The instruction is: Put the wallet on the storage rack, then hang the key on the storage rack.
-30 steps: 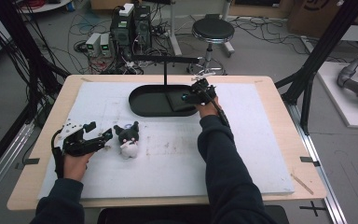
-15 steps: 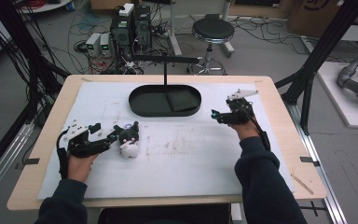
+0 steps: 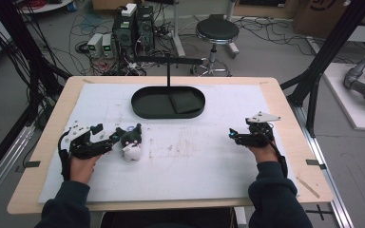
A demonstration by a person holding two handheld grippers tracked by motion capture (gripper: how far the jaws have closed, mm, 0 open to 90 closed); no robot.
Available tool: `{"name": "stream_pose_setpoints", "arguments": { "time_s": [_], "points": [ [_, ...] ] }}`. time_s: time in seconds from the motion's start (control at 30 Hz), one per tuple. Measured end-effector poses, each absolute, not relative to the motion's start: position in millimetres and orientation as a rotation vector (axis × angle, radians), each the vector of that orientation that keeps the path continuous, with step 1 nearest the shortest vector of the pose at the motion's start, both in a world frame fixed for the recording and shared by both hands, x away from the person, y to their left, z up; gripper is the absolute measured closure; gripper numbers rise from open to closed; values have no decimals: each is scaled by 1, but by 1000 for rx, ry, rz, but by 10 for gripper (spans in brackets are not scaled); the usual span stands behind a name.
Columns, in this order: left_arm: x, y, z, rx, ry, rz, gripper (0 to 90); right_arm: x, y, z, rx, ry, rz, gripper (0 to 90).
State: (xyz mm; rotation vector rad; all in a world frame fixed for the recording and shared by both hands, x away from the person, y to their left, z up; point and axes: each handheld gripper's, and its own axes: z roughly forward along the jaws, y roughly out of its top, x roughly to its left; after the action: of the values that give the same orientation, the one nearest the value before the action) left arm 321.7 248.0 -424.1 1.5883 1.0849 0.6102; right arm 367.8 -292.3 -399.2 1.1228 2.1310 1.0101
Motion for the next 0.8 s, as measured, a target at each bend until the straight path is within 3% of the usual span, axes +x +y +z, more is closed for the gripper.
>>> {"name": "stream_pose_setpoints", "arguments": {
  "time_s": [0.8],
  "points": [
    [315,221,-417,1622,1044,580,226,364,-293,-402,1094,2133,990,218]
  ]
}}
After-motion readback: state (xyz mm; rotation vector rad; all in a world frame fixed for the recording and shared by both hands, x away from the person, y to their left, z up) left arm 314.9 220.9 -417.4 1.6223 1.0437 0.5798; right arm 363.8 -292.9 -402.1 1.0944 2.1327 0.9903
